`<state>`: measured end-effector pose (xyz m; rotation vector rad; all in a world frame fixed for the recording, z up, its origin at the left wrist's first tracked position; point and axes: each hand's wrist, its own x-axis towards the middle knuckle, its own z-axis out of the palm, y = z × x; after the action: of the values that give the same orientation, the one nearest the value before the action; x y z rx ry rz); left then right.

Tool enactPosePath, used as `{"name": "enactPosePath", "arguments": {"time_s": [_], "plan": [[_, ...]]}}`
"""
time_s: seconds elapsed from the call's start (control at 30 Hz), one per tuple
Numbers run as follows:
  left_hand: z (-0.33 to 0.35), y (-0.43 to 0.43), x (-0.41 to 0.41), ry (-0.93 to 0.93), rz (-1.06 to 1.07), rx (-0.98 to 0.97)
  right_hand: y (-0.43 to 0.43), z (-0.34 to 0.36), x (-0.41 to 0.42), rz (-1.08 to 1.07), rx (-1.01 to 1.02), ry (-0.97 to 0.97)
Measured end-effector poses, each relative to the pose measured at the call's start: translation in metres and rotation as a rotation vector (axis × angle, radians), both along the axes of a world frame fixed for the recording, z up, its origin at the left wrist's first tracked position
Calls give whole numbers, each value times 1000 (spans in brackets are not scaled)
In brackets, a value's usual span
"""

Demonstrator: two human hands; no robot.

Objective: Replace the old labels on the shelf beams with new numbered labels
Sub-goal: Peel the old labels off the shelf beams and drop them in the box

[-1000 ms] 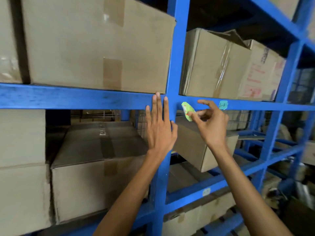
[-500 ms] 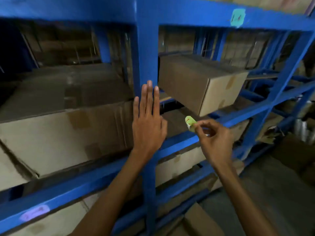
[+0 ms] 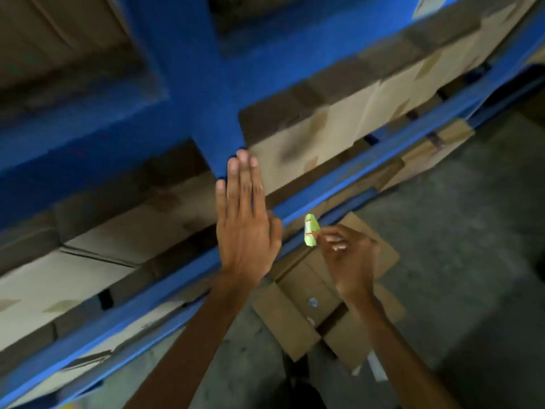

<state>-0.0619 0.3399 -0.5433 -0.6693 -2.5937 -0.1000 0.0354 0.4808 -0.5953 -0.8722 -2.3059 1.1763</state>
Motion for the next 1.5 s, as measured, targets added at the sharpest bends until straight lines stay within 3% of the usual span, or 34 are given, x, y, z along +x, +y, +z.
{"name": "enactPosePath", "arguments": {"time_s": [0.3, 0.47, 0.63, 0.9, 1.13, 1.37, 1.5], "plan": [[-247, -7, 7, -94, 27, -77, -10, -320, 23, 64, 25, -596], [-359, -17, 18, -161, 81, -134, -14, -451, 36, 40, -69, -732], [-417, -30, 11, -115, 71, -123, -19, -527, 42, 19, -130, -814], [-432, -32, 6, -120, 63, -103, -25, -554, 45, -56, -323, -840], [-427, -28, 12, -145, 62, -66, -19, -547, 47, -42, -267, -818], [-388, -24, 40, -321, 48, -47, -10, -465, 55, 66, -122, -643], [-332, -26, 56, -428, 10, -35, 0, -376, 50, 146, -13, -561]]}}
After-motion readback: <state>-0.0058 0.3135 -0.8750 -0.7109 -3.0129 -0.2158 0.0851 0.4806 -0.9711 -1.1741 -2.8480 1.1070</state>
